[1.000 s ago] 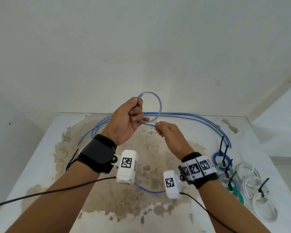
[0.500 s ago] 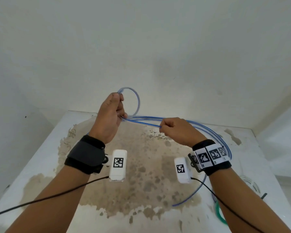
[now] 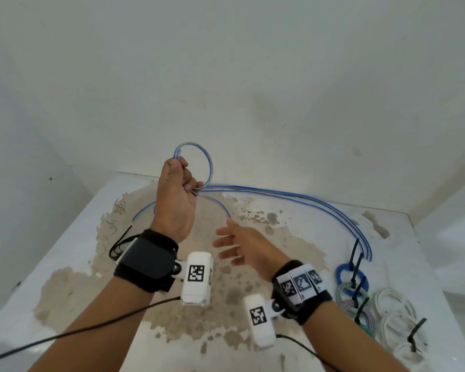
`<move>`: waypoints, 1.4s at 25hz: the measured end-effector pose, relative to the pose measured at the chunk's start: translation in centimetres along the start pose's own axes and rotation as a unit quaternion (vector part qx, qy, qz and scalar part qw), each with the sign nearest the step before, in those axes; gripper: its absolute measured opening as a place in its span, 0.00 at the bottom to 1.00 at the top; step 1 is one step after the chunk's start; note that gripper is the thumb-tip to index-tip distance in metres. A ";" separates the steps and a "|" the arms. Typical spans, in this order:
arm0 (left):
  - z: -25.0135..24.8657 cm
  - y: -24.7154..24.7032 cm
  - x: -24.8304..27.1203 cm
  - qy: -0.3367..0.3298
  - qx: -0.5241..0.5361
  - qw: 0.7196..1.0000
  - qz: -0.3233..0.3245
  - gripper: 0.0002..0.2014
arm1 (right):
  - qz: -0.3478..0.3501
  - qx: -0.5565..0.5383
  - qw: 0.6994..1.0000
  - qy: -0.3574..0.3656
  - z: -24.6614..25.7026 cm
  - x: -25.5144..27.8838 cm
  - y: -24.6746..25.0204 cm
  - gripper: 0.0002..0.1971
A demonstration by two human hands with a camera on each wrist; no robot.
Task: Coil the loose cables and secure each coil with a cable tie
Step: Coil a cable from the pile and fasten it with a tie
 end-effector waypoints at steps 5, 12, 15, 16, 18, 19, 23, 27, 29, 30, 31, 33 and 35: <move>0.7 0.6 1.9 0.014 -0.021 1.000 -0.004 0.14 | -0.034 -0.525 0.849 -0.043 -0.4 -3.9 -1.9 0.15; 0.3 3.3 2.5 0.140 -0.077 0.987 0.016 0.14 | -0.136 -0.288 0.948 -0.009 -0.2 -3.5 -1.2 0.05; 0.7 4.3 2.6 0.191 -0.115 0.974 0.029 0.14 | -0.185 -0.065 0.980 0.027 -0.4 -2.2 -0.9 0.10; 1.0 4.6 2.7 0.208 -0.130 0.969 0.033 0.14 | -0.201 0.017 0.979 0.038 -0.3 -1.8 -0.8 0.08; 1.8 5.6 2.8 0.241 -0.155 0.957 0.037 0.14 | -0.212 0.169 0.961 0.057 -0.2 -1.2 -0.8 0.02; 2.2 6.0 3.0 0.257 -0.166 0.951 0.037 0.14 | -0.213 0.204 0.953 0.068 -0.1 -0.9 -0.8 0.03; 3.7 7.3 3.0 0.309 -0.194 0.929 0.059 0.14 | -0.204 0.112 0.967 0.108 -0.1 -0.6 -1.0 0.15; 3.8 7.2 2.0 0.333 -0.211 0.910 0.127 0.13 | -0.175 0.068 0.975 0.119 0.2 -0.4 -1.6 0.17; 3.5 7.1 1.3 0.334 -0.238 0.895 0.176 0.14 | -0.164 0.121 0.971 0.124 0.4 -0.2 -1.9 0.15; 3.3 7.1 0.9 0.332 -0.251 0.887 0.200 0.14 | -0.161 0.154 0.966 0.134 0.6 0.0 -2.3 0.12; 3.2 6.9 0.6 0.331 -0.257 0.881 0.219 0.14 | -0.164 0.181 0.959 0.143 0.8 0.3 -2.6 0.10; 3.1 6.6 0.1 0.340 -0.252 0.874 0.239 0.14 | -0.205 0.221 0.942 0.148 0.9 0.2 -3.1 0.18; 3.3 6.5 -0.3 0.348 -0.253 0.869 0.245 0.14 | -0.248 0.240 0.928 0.139 0.9 0.1 -3.4 0.22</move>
Point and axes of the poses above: each hand's wrist, its own x-axis away from the middle knuckle, its own y-axis out of the back of the hand, z = x × y, the point moved 3 cm from there along -x, towards the middle knuckle, and after that the axes turned 4 degrees about -y, right-handed, at the moved point
